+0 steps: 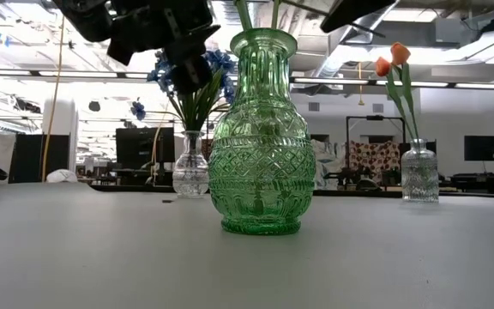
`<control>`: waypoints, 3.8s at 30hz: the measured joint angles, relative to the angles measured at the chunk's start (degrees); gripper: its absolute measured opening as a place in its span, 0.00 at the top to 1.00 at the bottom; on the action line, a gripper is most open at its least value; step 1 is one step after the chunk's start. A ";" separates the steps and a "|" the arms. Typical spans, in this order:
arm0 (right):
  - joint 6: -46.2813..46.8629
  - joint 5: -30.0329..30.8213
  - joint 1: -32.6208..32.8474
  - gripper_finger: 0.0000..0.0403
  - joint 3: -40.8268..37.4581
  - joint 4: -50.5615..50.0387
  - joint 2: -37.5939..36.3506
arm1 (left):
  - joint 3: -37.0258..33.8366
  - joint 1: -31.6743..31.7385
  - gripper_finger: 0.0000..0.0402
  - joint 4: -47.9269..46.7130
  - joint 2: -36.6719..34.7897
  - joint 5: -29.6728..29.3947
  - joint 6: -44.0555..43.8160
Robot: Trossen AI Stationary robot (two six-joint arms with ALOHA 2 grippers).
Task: Sort flowers into vase by color
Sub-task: Put the orange tulip into the top right transparent vase
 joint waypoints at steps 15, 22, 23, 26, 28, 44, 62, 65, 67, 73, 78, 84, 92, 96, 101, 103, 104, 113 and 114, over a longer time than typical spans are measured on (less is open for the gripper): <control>1.97 9.32 -0.13 0.93 0.00 -3.05 -6.56 | -0.02 2.87 0.68 6.18 -3.77 -2.19 0.21; 2.03 12.70 -0.13 0.92 0.00 -3.02 -10.84 | -0.02 3.83 0.68 6.18 -4.01 -3.78 0.26; 2.10 13.16 -0.13 0.92 0.00 -3.00 -11.54 | -0.02 3.85 0.68 6.14 -4.01 -4.28 0.53; 2.75 14.69 -0.13 0.92 0.00 -2.91 -13.47 | -0.02 3.85 0.68 6.21 -4.01 -6.57 3.43; 3.81 15.85 -0.13 0.93 0.00 -2.73 -14.45 | -0.02 3.82 0.68 6.50 -4.01 -8.57 5.63; 10.52 16.30 -3.99 0.93 0.04 9.17 -11.10 | -0.02 0.36 0.68 28.14 -4.01 -25.12 24.55; 1.40 16.35 -4.69 0.91 0.04 22.09 0.74 | -0.02 -2.81 0.68 32.38 -3.98 -29.06 33.13; 1.39 16.32 -4.70 0.91 0.04 22.09 0.81 | -0.02 -3.39 0.68 32.37 -3.98 -29.34 34.37; 1.38 16.34 -4.74 0.92 0.04 22.12 0.79 | -0.02 -3.62 0.68 32.37 -3.98 -30.48 34.47; 1.37 16.32 -4.74 0.91 0.04 22.42 0.64 | -0.02 -3.82 0.75 32.37 -3.98 -33.55 34.51; 1.39 16.32 -4.74 0.89 0.04 22.42 0.64 | -0.02 -3.80 0.92 32.34 -3.98 -34.74 34.32; 1.39 16.32 -4.74 0.89 0.04 22.42 0.64 | -0.02 -3.80 0.98 32.32 -3.98 -35.08 34.08; 1.39 16.30 -4.74 0.87 0.02 22.38 0.64 | -0.02 -3.80 0.99 32.05 -3.98 -35.41 33.85; 1.39 16.30 -4.74 0.81 0.37 22.32 0.64 | -0.02 -3.80 1.00 31.82 -3.98 -35.40 33.85; 1.39 16.34 -4.74 0.69 2.68 22.36 0.64 | -0.02 -3.80 1.00 31.80 -3.98 -35.40 33.85; 1.39 16.34 -4.74 0.65 3.94 22.26 0.64 | -0.02 -3.80 1.00 31.77 -3.98 -35.40 33.85; 1.39 16.34 -4.53 0.63 4.58 22.30 0.64 | -0.02 -3.80 1.00 31.69 -3.98 -35.40 33.81; 1.41 16.49 -3.47 0.57 10.17 23.39 0.59 | -0.02 -3.78 1.00 26.37 -3.94 -35.34 33.83; 1.51 16.49 -3.68 0.57 10.45 23.87 0.59 | -0.02 -3.79 1.00 25.61 -3.94 -35.36 33.83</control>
